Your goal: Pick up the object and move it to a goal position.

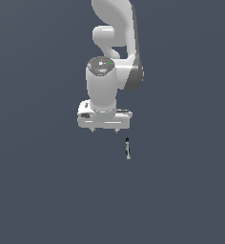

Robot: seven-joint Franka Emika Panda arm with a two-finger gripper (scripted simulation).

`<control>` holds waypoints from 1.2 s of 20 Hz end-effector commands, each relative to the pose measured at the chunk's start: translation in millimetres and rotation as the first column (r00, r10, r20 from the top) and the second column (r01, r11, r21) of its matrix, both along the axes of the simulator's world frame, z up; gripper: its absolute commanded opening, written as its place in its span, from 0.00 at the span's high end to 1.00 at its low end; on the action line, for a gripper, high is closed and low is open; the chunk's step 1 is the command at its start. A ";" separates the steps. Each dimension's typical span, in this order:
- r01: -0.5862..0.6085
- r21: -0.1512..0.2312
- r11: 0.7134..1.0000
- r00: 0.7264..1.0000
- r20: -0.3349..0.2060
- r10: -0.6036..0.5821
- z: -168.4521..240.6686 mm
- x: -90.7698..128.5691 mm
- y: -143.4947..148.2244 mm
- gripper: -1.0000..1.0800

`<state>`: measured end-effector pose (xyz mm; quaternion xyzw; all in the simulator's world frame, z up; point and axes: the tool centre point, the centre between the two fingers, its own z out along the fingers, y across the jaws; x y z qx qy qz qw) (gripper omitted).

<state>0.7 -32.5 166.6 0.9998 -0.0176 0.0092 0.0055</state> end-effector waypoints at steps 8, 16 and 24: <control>-0.033 -0.017 0.999 0.999 -0.025 0.032 -5.4 -3.9 -8.2 0.04; -0.037 -0.019 0.999 0.999 -0.029 0.036 -9.2 -3.6 -5.7 0.04; -0.031 -0.010 0.999 0.999 -0.024 0.030 -45.8 3.0 38.8 0.04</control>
